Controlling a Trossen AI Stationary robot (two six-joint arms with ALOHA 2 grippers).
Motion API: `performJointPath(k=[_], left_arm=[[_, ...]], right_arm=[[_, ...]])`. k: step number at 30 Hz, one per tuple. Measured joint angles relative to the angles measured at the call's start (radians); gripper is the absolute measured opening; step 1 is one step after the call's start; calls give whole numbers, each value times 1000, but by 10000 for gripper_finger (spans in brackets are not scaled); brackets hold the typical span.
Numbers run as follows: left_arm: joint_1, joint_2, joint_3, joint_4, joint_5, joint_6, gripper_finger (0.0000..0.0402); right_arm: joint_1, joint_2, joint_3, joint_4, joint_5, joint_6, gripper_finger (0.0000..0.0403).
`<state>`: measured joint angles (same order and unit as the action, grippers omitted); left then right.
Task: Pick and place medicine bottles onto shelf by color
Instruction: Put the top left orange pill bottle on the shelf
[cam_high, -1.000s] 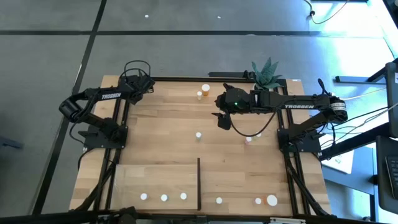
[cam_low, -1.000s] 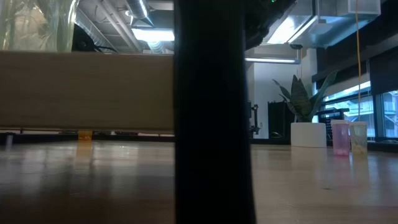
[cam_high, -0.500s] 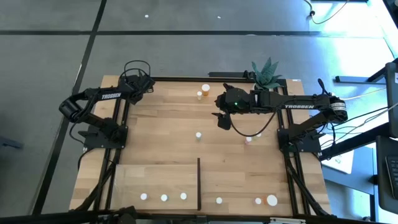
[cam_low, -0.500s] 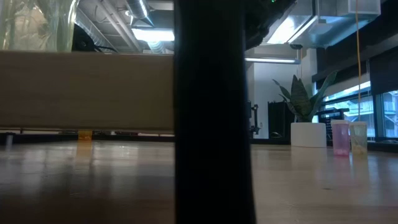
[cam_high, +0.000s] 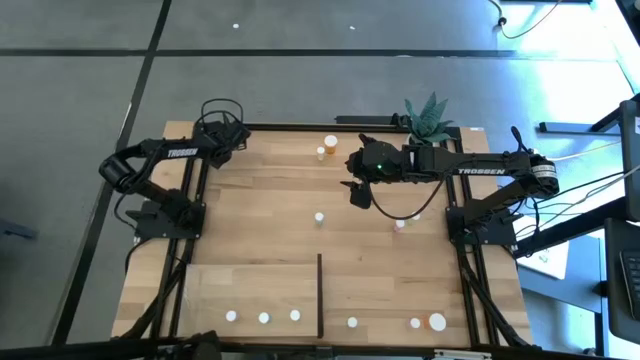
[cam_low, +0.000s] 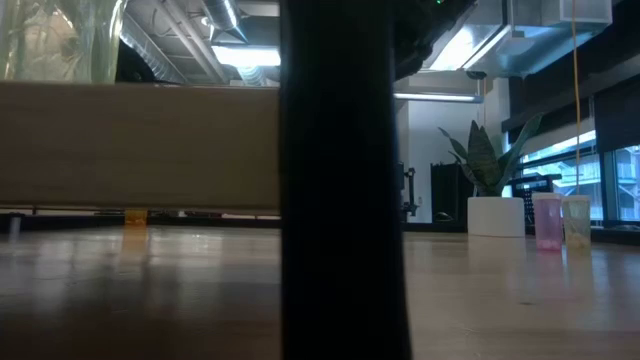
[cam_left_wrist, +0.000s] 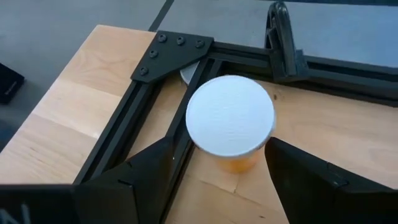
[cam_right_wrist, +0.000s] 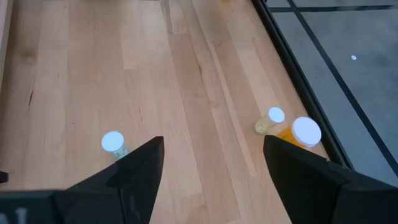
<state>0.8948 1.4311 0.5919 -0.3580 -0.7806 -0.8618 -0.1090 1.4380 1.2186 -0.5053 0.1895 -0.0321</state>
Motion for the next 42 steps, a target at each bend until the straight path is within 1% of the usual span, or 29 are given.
performJointPath(k=[7,10,23,31,36,42], left_arm=[[0,12,0,0,-10,0,246],[0,12,0,0,-11,0,237],[0,12,0,0,-11,0,143],[-1,12,0,0,-11,1,104],[-1,12,0,-8,20,1,101],[-2,12,0,-31,59,40,117]], right_arm=[[0,0,0,0,0,1,278],[0,0,0,0,0,0,278],[0,0,0,0,0,1,278],[0,0,0,0,0,0,278],[0,0,0,0,0,0,278],[0,0,0,0,0,1,278]])
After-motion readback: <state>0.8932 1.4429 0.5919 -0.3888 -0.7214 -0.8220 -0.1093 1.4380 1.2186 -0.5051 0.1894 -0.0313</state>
